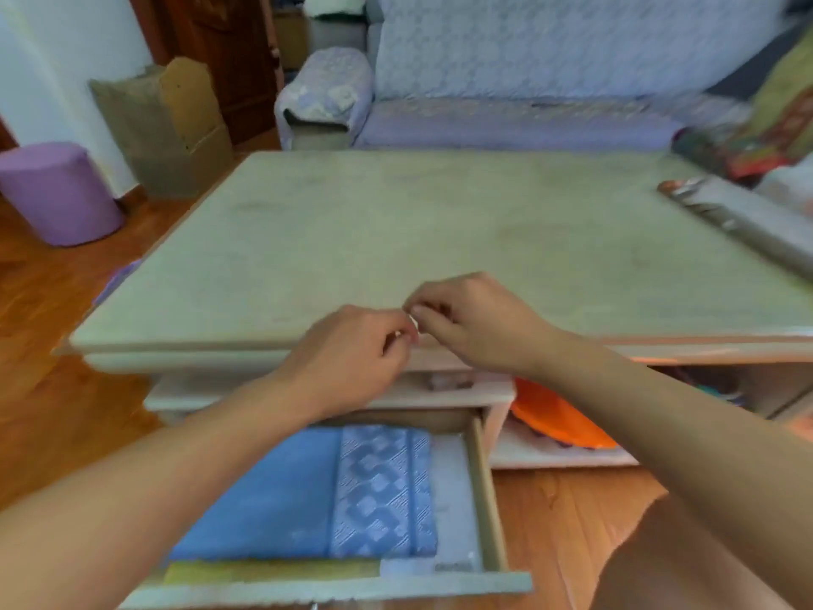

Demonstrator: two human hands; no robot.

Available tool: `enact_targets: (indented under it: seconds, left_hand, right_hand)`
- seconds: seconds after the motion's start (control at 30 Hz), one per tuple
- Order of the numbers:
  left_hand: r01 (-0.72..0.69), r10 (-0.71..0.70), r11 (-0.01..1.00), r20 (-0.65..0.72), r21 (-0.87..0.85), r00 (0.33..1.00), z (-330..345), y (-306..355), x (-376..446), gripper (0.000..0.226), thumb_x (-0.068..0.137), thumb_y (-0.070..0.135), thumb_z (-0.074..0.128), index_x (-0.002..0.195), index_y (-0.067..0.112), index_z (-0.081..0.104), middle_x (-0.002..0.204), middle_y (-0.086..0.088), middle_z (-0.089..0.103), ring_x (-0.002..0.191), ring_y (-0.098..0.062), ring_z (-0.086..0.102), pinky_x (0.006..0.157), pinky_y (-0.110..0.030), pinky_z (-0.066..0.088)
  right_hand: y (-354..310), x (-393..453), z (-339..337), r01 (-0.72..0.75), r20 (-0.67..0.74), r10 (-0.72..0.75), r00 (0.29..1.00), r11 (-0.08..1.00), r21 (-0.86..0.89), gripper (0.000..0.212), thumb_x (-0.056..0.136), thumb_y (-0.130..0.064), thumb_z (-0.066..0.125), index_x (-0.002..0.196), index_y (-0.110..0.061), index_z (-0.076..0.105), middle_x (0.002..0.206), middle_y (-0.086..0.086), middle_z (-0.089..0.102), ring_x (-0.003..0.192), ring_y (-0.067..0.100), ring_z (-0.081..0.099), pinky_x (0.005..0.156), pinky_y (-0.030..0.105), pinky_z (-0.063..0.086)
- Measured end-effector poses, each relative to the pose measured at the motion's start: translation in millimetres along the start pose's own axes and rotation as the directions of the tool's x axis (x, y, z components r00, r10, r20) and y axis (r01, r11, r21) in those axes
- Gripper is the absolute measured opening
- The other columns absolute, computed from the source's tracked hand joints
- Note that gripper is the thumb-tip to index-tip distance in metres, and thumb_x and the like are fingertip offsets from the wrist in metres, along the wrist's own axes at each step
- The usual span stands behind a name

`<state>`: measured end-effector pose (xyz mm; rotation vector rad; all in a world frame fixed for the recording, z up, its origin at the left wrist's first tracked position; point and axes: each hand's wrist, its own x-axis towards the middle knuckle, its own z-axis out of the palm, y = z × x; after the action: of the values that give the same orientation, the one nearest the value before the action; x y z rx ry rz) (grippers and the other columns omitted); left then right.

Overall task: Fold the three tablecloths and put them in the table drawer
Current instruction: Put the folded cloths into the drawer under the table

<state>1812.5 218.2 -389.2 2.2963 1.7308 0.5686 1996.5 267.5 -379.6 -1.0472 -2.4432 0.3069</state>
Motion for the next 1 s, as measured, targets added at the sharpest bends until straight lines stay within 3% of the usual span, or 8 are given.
enact_targets:
  seconds: [0.1, 0.2, 0.3, 0.43, 0.63, 0.83, 0.9, 1.0]
  left_hand:
    - [-0.055, 0.043, 0.992, -0.108, -0.117, 0.993, -3.3, 42.6, 55.6, 0.021, 0.094, 0.023, 0.055, 0.101, 0.028, 0.074, 0.081, 0.009, 0.068, 0.079, -0.017, 0.062, 0.072, -0.031, 0.045]
    - [-0.069, 0.067, 0.996, -0.031, -0.058, 0.997, 28.7, 74.4, 106.5, 0.027, 0.097, 0.025, 0.052, 0.118, 0.024, 0.069, 0.118, 0.002, 0.068, 0.112, -0.02, 0.061, 0.094, -0.034, 0.048]
    - [-0.09, 0.088, 0.995, 0.047, 0.047, 0.995, 67.0, 100.6, 139.7, 0.037, 0.102, 0.032, 0.045, 0.135, 0.022, 0.057, 0.135, -0.005, 0.056, 0.127, -0.025, 0.048, 0.105, -0.041, 0.043]
    - [-0.037, 0.035, 0.978, 0.014, 0.204, 0.999, 112.9, 127.6, 167.5, 0.04, 0.102, 0.045, 0.033, 0.13, 0.027, 0.053, 0.131, -0.005, 0.052, 0.122, -0.029, 0.045, 0.1, -0.046, 0.041]
    - [0.001, 0.024, 0.96, -0.085, 0.28, 0.996, 140.0, 131.5, 173.0, 0.036, 0.096, 0.048, 0.031, 0.115, 0.027, 0.053, 0.116, -0.003, 0.052, 0.108, -0.028, 0.046, 0.09, -0.047, 0.039]
    - [0.015, 0.008, 0.957, -0.078, 0.29, 0.997, 138.9, 132.5, 174.5, 0.034, 0.097, 0.047, 0.032, 0.115, 0.027, 0.053, 0.116, -0.001, 0.051, 0.107, -0.027, 0.045, 0.091, -0.045, 0.038]
    - [0.011, 0.015, 0.957, -0.088, 0.291, 0.996, 139.8, 131.7, 172.7, 0.034, 0.098, 0.046, 0.031, 0.116, 0.027, 0.053, 0.117, -0.001, 0.051, 0.108, -0.026, 0.044, 0.091, -0.045, 0.037]
    - [0.01, 0.023, 0.958, -0.115, 0.286, 0.993, 140.3, 132.2, 170.5, 0.034, 0.098, 0.042, 0.032, 0.118, 0.026, 0.055, 0.117, -0.002, 0.051, 0.109, -0.026, 0.045, 0.092, -0.044, 0.038]
  right_hand:
    - [49.9, 8.5, -38.6, -0.195, -0.187, 0.187, 0.964, 0.981, -0.023, 0.022, 0.096, -0.024, 0.053, 0.098, -0.02, 0.074, 0.089, 0.0, 0.075, 0.084, 0.024, 0.068, 0.076, 0.036, 0.051]
    - [119.1, -10.0, -59.5, -0.465, -0.322, 0.432, 0.842, 0.885, -0.03, 0.023, 0.094, -0.022, 0.052, 0.096, -0.017, 0.075, 0.095, 0.006, 0.075, 0.096, 0.031, 0.067, 0.08, 0.04, 0.052]
    - [182.8, -44.9, -75.4, -0.644, -0.36, 0.574, 0.735, 0.758, -0.107, 0.025, 0.092, -0.019, 0.051, 0.103, -0.019, 0.073, 0.107, 0.01, 0.073, 0.103, 0.035, 0.065, 0.083, 0.039, 0.053]
    - [255.9, -85.0, -123.5, -0.779, -0.43, 0.654, 0.623, 0.568, -0.265, 0.034, 0.09, -0.012, 0.051, 0.119, -0.013, 0.068, 0.121, 0.014, 0.064, 0.114, 0.037, 0.057, 0.093, 0.04, 0.049]
    - [348.7, -160.6, -184.9, -0.854, -0.493, 0.779, 0.388, 0.101, -0.511, 0.041, 0.097, -0.021, 0.04, 0.135, -0.009, 0.049, 0.138, 0.021, 0.048, 0.13, 0.04, 0.041, 0.104, 0.049, 0.041]
    - [366.7, -163.0, -197.9, -0.693, -0.37, 0.766, 0.525, 0.133, -0.708, 0.035, 0.1, -0.009, 0.042, 0.134, -0.004, 0.047, 0.127, 0.017, 0.059, 0.116, 0.036, 0.06, 0.091, 0.042, 0.049]
    - [365.6, -151.2, -198.8, -0.721, -0.349, 0.807, 0.476, 0.132, -0.68, 0.039, 0.096, -0.01, 0.052, 0.134, -0.005, 0.044, 0.125, 0.018, 0.059, 0.115, 0.037, 0.06, 0.085, 0.043, 0.05]
    - [366.5, -146.7, -194.8, -0.85, -0.469, 0.812, 0.346, 0.06, -0.523, 0.037, 0.096, -0.012, 0.051, 0.133, -0.007, 0.048, 0.123, 0.018, 0.061, 0.114, 0.038, 0.059, 0.084, 0.044, 0.05]
